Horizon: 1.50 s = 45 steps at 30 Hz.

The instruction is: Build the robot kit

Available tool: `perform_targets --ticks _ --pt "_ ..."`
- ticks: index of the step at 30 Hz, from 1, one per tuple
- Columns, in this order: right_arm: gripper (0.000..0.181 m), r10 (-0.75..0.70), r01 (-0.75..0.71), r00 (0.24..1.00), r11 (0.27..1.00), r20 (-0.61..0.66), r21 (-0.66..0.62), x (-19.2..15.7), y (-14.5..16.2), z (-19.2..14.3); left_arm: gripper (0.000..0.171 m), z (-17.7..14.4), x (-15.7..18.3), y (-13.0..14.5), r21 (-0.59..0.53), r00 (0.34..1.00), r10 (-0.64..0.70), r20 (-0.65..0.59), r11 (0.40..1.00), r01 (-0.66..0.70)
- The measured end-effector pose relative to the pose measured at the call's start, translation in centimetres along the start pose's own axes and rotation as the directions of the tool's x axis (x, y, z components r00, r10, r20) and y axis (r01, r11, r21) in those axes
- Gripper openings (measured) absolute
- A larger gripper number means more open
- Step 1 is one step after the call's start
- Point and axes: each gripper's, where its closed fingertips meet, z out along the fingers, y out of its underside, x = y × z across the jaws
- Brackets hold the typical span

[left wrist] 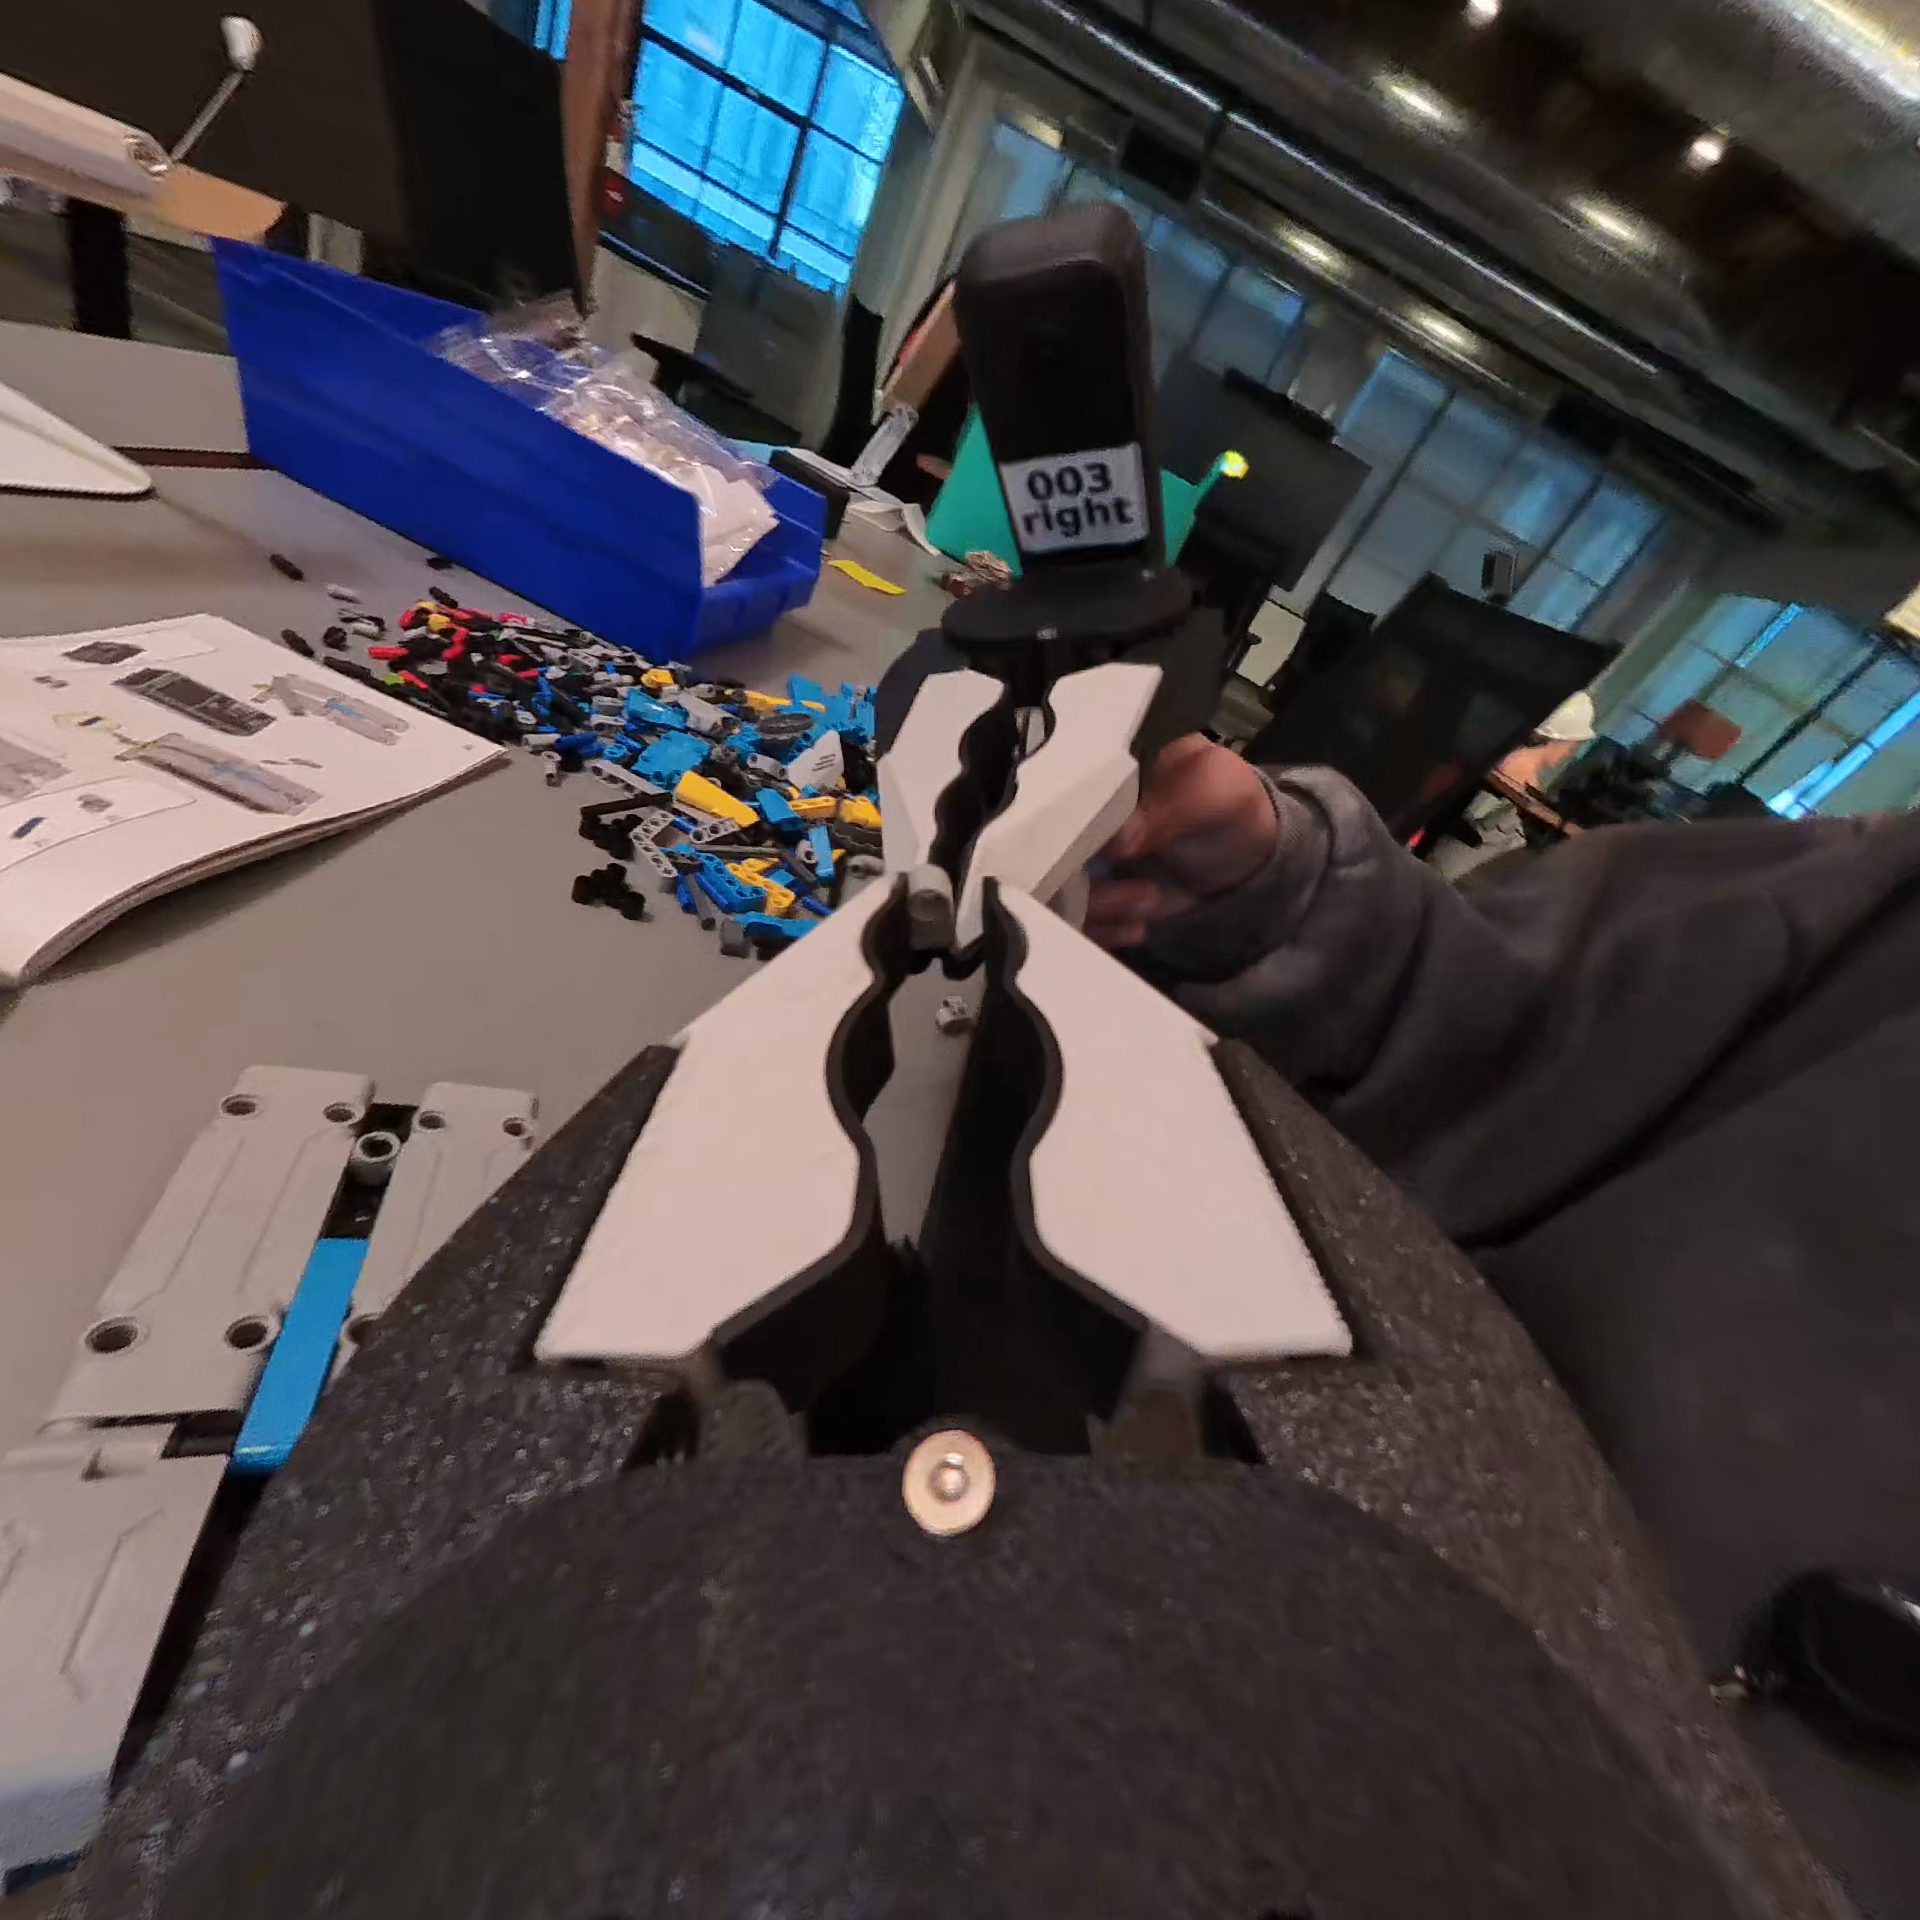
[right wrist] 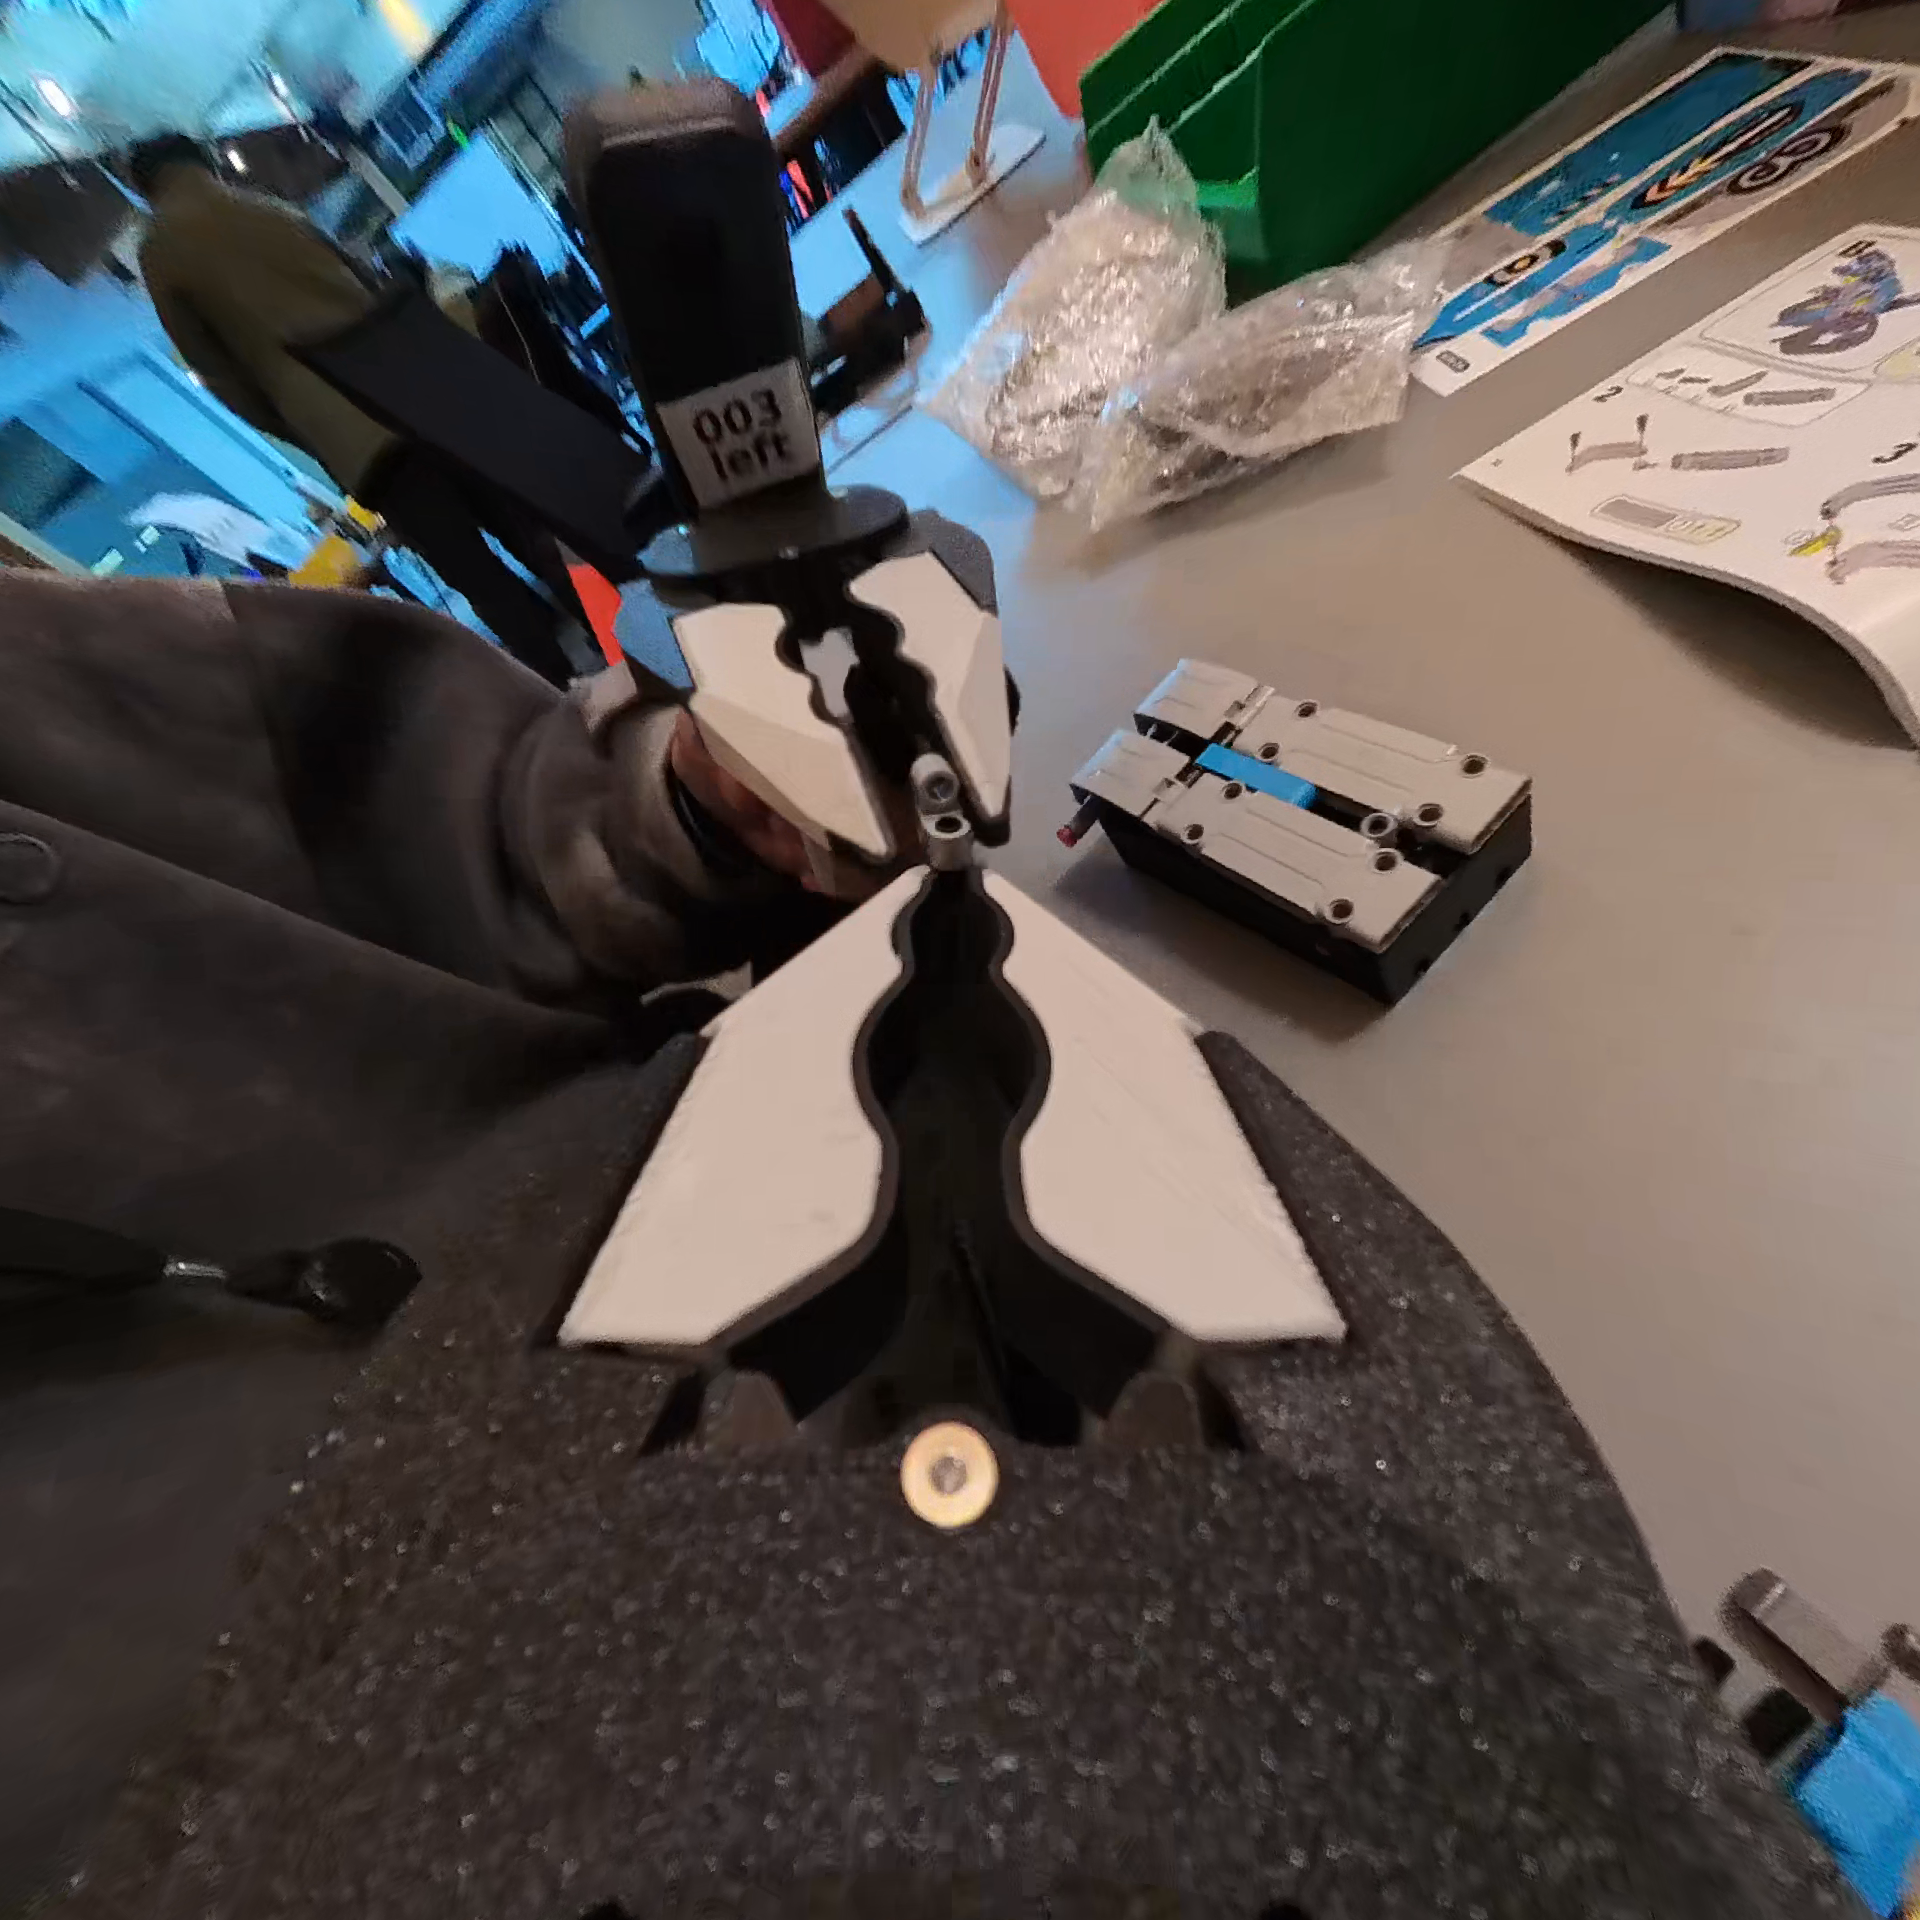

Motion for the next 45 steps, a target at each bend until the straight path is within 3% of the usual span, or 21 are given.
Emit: perform_targets --ticks 4,9,10,11,12,13,15,16,17,19,21,22,23,25,26,28,29,35,41,45 --pt "0.003 -0.061 0.061 0.998 0.998 -0.004 -0.023 -0.8 0.1 0.1 0.005 -0.4 0.6 -0.2 0.019 0.999 -0.005 -0.046 1.0 0.006" --pt "0.001 0.041 -0.052 0.992 0.994 0.118 0.091 -1.1 -0.9 -0.1 0.003 -0.6 0.2 -1.6 0.188 0.98 -0.182 -0.083 0.963 0.194" --pt "0.0 0.053 -0.062 0.99 0.996 0.127 0.065 -1.0 -0.4 0.2 0.005 -1.1 -0.1 -2.7 0.27 0.977 -0.195 -0.082 0.94 0.21" --pt "0.001 0.028 -0.023 0.996 0.998 0.09 -0.063 -0.6 2.0 1.5 0.005 -2.7 -1.0 -4.5 0.387 0.961 -0.25 -0.115 0.88 0.275" --pt "0.002 0.028 -0.016 0.994 0.994 0.11 -0.112 -1.0 3.4 2.6 0.005 -4.1 -2.5 -5.5 0.447 0.946 -0.302 -0.116 0.835 0.322" --pt "0.002 0.06 -0.049 0.987 0.996 0.15 -0.077 -1.7 3.1 3.2 0.005 -5.0 -3.6 -5.6 0.455 0.952 -0.296 -0.076 0.839 0.297" --pt "0.001 0.037 -0.034 0.993 0.999 0.113 -0.025 -1.1 1.6 2.7 0.005 -6.0 -4.2 -5.7 0.421 0.959 -0.279 -0.046 0.865 0.272" --pt "0.002 0.021 -0.019 0.996 0.999 0.086 -0.027 -0.5 1.4 2.2 0.005 -6.2 -3.8 -5.6 0.361 0.968 -0.248 -0.046 0.899 0.248" --pt "0.002 0.04 -0.039 0.995 0.999 0.089 -0.002 -0.2 1.1 1.7 0.006 -6.2 -4.2 -4.5 0.229 0.979 -0.205 0.018 0.954 0.195" --pt "0.003 0.071 -0.074 0.994 0.997 0.085 0.033 0.7 1.1 1.1 0.005 -7.8 -7.7 -1.4 -0.087 0.953 0.017 0.301 0.996 0.01" --pt "0.002 0.068 -0.074 0.994 0.995 0.089 0.069 1.3 0.9 1.0 0.006 -9.9 -8.6 3.1 -0.448 0.94 0.115 0.322 0.893 0.044" --pt "0.002 0.061 -0.072 0.99 0.993 0.126 0.089 1.0 0.7 1.0 0.006 -11.3 -9.3 4.5 -0.564 0.917 0.2 0.345 0.825 0.033" --pt "0.003 0.072 -0.087 0.986 0.991 0.151 0.097 1.1 0.7 1.0 0.006 -12.4 -9.3 5.5 -0.648 0.904 0.274 0.328 0.762 0.004" --pt "0.002 0.094 -0.113 0.981 0.988 0.171 0.106 1.4 0.8 1.2 0.006 -14.1 -8.1 7.8 -0.772 0.919 0.296 0.26 0.635 0.014" --pt "0.002 0.1 -0.119 0.979 0.988 0.177 0.103 1.4 0.9 1.3 0.006 -15.1 -8.9 8.3 -0.817 0.887 0.371 0.274 0.576 0.011" --pt "0.002 0.078 -0.097 0.982 0.99 0.17 0.106 1.3 0.9 1.3 0.006 -16.2 -9.2 9.6 -0.873 0.875 0.406 0.263 0.487 0.036" --pt "0.003 0.068 -0.087 0.983 0.991 0.171 0.105 1.2 0.9 1.3 0.006 -16.1 -9.3 10.0 -0.879 0.876 0.411 0.252 0.477 0.029" --pt "0.003 0.05 -0.066 0.984 0.993 0.171 0.095 0.9 1.1 1.5 0.007 -15.4 -9.7 10.1 -0.866 0.867 0.421 0.264 0.499 0.022" --pt "0.003 0.059 -0.077 0.989 0.989 0.138 0.127 1.5 0.7 1.1 0.024 -15.6 -10.0 9.7 -0.857 0.85 0.436 0.296 0.514 0.035" --pt "0.003 -0.01 0.005 0.999 0.991 0.042 0.133 1.9 0.6 1.1 0.033 -15.4 -9.3 8.1 -0.822 0.845 0.424 0.324 0.569 0.03"
